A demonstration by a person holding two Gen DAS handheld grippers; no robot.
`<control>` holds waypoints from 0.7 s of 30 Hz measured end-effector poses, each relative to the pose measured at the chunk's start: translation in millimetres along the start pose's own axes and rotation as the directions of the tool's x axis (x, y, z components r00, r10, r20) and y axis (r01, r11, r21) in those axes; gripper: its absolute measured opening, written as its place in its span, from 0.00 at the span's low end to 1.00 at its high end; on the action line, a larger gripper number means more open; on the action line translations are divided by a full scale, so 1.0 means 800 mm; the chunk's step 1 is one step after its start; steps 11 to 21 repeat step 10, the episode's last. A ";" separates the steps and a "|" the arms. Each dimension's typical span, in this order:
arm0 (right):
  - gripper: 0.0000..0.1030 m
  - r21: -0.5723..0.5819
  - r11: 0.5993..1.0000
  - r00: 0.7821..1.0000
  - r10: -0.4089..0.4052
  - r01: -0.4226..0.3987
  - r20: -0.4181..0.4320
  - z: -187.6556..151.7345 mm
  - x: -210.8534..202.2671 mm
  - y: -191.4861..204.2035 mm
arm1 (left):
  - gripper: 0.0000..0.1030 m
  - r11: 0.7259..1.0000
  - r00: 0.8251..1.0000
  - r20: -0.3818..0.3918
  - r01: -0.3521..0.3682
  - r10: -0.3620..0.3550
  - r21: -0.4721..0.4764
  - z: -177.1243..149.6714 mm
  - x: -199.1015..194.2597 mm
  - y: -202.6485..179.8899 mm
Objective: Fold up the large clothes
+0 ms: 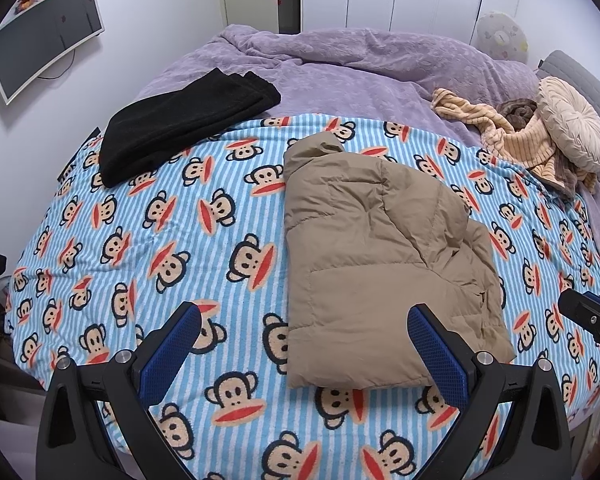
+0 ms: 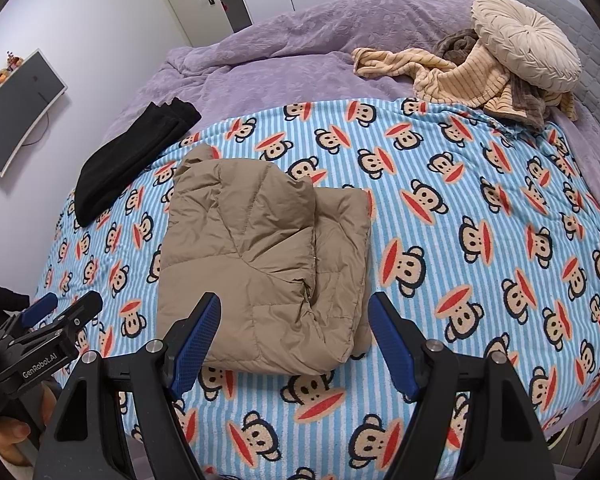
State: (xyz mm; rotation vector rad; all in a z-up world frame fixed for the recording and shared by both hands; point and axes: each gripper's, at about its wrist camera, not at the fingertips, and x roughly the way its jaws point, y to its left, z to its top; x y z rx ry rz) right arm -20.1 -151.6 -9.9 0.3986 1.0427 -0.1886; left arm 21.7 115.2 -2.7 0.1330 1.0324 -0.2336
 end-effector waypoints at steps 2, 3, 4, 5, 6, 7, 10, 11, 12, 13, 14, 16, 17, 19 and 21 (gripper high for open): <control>0.77 -0.001 1.000 1.000 0.000 0.000 -0.001 -0.001 0.000 0.001 | 1.00 1.000 1.000 0.000 -0.001 0.001 -0.002 0.001 0.001 0.001; 0.77 -0.002 1.000 1.000 0.001 -0.001 -0.002 -0.001 0.000 0.001 | 1.00 1.000 1.000 0.001 -0.003 0.003 -0.002 0.001 0.001 0.000; 0.77 0.001 1.000 1.000 0.001 -0.001 -0.001 -0.001 0.000 0.001 | 1.00 1.000 1.000 0.003 -0.006 0.006 -0.004 0.002 0.000 0.001; 0.77 0.000 1.000 1.000 0.001 -0.001 -0.002 -0.001 0.000 0.002 | 1.00 1.000 1.000 0.009 -0.006 0.006 -0.006 0.002 -0.002 0.002; 0.77 -0.001 1.000 1.000 0.002 -0.002 -0.002 -0.001 0.000 0.003 | 1.00 1.000 1.000 0.014 -0.003 0.003 -0.009 0.004 -0.003 0.004; 0.77 0.000 1.000 1.000 0.002 -0.002 -0.002 -0.001 0.000 0.003 | 1.00 1.000 1.000 0.015 0.000 0.001 -0.012 0.004 -0.003 0.005; 0.77 0.000 1.000 1.000 0.000 0.000 -0.001 -0.001 0.001 0.002 | 1.00 1.000 1.000 0.020 0.000 0.000 -0.014 0.003 -0.003 0.001; 0.77 0.000 1.000 1.000 0.000 0.000 -0.001 -0.001 0.001 0.002 | 1.00 1.000 1.000 0.020 0.000 0.000 -0.014 0.003 -0.003 0.001; 0.77 0.000 1.000 1.000 0.000 0.000 -0.001 -0.001 0.001 0.002 | 1.00 1.000 1.000 0.020 0.000 0.000 -0.014 0.003 -0.003 0.001; 0.77 0.000 1.000 1.000 0.000 0.000 -0.001 -0.001 0.001 0.002 | 1.00 1.000 1.000 0.020 0.000 0.000 -0.014 0.003 -0.003 0.001; 0.77 0.000 1.000 1.000 0.000 0.000 -0.001 -0.001 0.001 0.002 | 1.00 1.000 1.000 0.020 0.000 0.000 -0.014 0.003 -0.003 0.001; 0.77 0.000 1.000 1.000 0.000 0.000 -0.001 -0.001 0.001 0.002 | 1.00 1.000 1.000 0.020 0.000 0.000 -0.014 0.003 -0.003 0.001; 0.77 0.000 1.000 1.000 0.000 0.000 -0.001 -0.001 0.001 0.002 | 1.00 1.000 1.000 0.020 0.000 0.000 -0.014 0.003 -0.003 0.001; 0.77 0.000 1.000 1.000 0.000 0.000 -0.001 -0.001 0.001 0.002 | 1.00 1.000 1.000 0.020 0.000 0.000 -0.014 0.003 -0.003 0.001; 0.77 0.000 1.000 1.000 0.000 0.000 -0.001 -0.001 0.001 0.002 | 1.00 1.000 1.000 0.020 0.000 0.000 -0.014 0.003 -0.003 0.001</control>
